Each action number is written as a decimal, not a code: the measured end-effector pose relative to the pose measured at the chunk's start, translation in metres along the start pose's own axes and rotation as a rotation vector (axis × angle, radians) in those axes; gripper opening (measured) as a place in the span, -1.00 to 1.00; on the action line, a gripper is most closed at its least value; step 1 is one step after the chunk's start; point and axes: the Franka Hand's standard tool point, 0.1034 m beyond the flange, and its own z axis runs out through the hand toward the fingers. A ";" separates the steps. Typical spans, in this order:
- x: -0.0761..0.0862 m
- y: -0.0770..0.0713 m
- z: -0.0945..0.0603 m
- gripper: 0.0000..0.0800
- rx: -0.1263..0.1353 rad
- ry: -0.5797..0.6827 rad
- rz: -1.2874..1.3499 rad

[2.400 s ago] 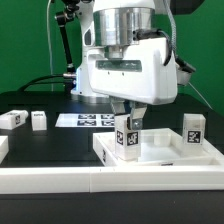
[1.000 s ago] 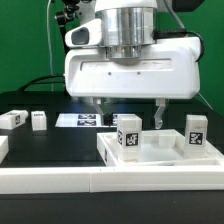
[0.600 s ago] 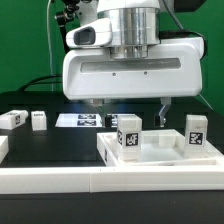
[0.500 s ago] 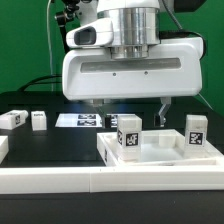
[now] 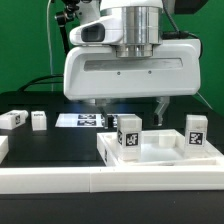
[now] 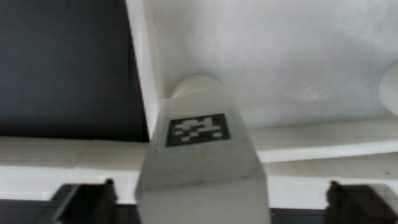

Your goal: Assemble square table

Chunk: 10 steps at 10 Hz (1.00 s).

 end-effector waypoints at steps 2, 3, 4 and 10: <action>0.000 0.001 0.000 -0.28 -0.001 0.001 0.001; 0.000 0.001 0.000 -0.28 -0.001 0.000 0.001; 0.000 0.001 0.000 -0.27 -0.001 0.000 0.013; -0.001 0.006 0.001 -0.27 0.026 0.003 0.503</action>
Offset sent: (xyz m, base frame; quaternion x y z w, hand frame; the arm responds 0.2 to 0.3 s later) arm 0.0000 0.0000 0.0000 0.0000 0.0000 0.0000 1.0000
